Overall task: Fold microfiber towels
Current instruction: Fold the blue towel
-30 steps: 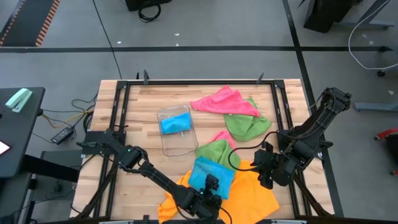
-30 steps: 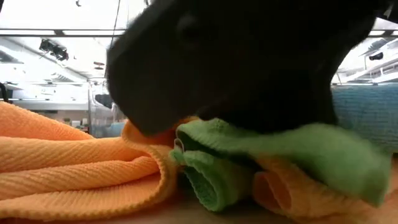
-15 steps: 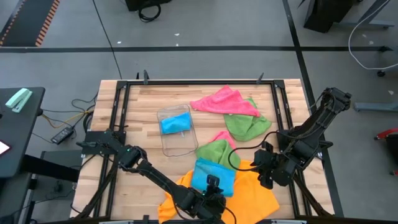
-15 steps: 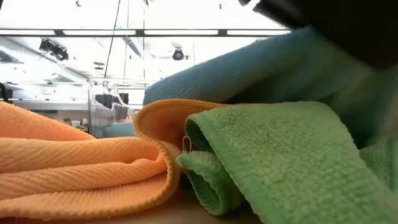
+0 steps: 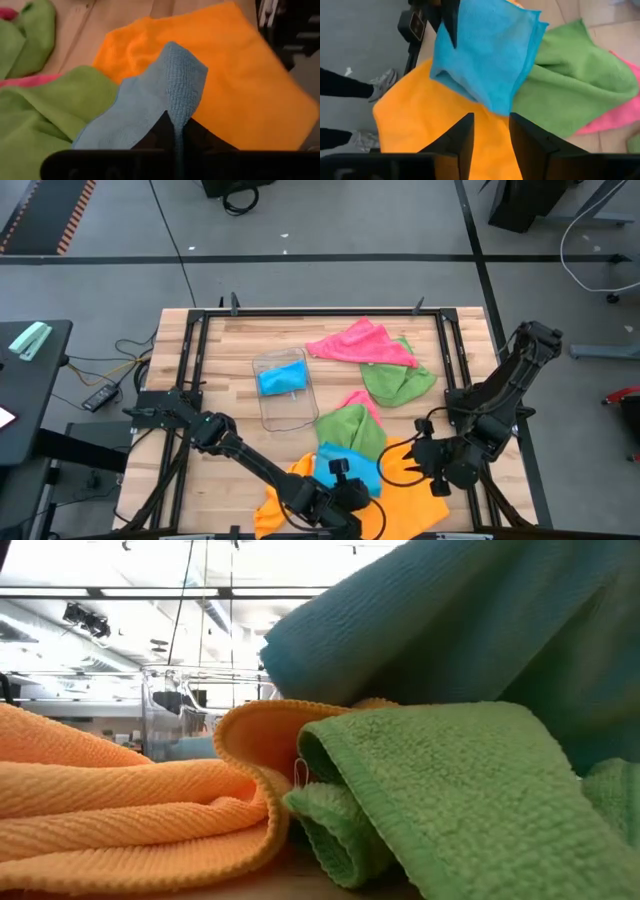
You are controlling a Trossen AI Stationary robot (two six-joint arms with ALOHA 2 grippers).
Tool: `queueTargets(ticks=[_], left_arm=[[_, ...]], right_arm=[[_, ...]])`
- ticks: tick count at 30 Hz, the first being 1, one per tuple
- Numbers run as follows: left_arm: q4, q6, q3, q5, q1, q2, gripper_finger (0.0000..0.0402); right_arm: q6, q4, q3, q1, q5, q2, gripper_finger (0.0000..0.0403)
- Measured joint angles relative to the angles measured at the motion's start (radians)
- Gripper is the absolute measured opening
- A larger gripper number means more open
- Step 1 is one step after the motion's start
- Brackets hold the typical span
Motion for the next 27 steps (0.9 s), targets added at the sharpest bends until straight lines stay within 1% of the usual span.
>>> queueTargets(ticks=[3,7,11,14,17,22,27], left_arm=[[-0.002,-0.065,0.018,0.011,0.006,0.000,0.0027],[0.006,-0.140,0.028,0.017,0.016,0.000,0.0041],[0.008,-0.189,0.027,0.044,0.022,0.000,0.0028],[0.008,-0.238,0.027,0.069,0.024,0.000,0.0016],[0.029,-0.249,0.027,0.069,0.024,0.000,0.0015],[0.059,-0.278,0.027,0.070,0.032,0.000,0.0030],[0.079,-0.294,0.026,0.068,0.044,-0.008,0.0016]], right_arm=[[-0.037,0.048,0.000,-0.005,0.000,0.028,0.0160],[-0.103,0.168,0.000,-0.021,0.019,0.066,0.0220],[-0.148,0.241,0.000,-0.024,0.045,0.092,0.0277],[-0.141,0.262,0.000,-0.024,0.042,0.107,0.0303],[-0.140,0.272,-0.002,-0.024,0.040,0.134,0.0311],[-0.148,0.365,-0.033,-0.021,0.031,0.156,0.0312],[-0.160,0.376,-0.034,-0.022,0.031,0.156,0.0312]])
